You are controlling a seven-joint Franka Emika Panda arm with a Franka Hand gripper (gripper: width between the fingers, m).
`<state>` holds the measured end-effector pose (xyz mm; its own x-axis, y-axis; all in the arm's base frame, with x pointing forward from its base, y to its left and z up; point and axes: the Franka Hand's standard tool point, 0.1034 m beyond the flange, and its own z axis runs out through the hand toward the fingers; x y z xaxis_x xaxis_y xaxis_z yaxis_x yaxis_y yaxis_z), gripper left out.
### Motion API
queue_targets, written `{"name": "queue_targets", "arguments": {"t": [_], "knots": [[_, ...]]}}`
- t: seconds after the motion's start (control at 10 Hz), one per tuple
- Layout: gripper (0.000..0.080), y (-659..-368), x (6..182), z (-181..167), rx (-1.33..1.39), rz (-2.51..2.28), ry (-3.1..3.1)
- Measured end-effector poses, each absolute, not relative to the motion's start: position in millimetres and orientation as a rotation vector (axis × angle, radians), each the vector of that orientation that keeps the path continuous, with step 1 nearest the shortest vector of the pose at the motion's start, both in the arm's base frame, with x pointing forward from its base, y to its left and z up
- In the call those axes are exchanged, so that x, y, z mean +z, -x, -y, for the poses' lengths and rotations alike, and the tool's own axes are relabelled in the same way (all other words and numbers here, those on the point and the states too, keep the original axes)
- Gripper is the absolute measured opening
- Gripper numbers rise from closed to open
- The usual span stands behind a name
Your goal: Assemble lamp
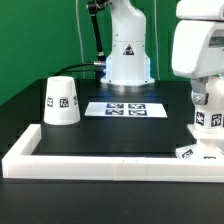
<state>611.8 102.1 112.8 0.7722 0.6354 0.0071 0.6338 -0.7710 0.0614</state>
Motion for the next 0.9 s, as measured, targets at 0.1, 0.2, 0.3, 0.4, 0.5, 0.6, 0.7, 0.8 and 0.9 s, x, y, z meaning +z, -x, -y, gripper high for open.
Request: {"name": "queue_targets", "arguments": {"t": [0.1, 0.2, 0.3, 0.4, 0.5, 0.6, 0.7, 0.8, 0.9], "knots": [[0.0579, -610.4, 112.8, -102.1, 0.030, -0.870, -2.963], [0.0579, -609.2, 112.9, -102.4, 0.020, -0.704, -3.010], [0.0579, -607.5, 113.5, -102.0, -0.001, -0.547, -3.044], [0.0579, -606.7, 114.2, -101.7, -0.015, -0.466, -3.058], [0.0579, -606.6, 113.6, -102.0, -0.011, -0.354, -3.072], [0.0579, -606.4, 113.4, -102.2, -0.009, -0.261, -3.081], [0.0579, -606.4, 113.4, -102.2, -0.008, -0.207, -3.086], [0.0579, -606.3, 113.3, -102.5, -0.005, -0.079, -3.092], [0.0579, -606.2, 113.2, -102.5, -0.003, 0.006, -3.093]]}}
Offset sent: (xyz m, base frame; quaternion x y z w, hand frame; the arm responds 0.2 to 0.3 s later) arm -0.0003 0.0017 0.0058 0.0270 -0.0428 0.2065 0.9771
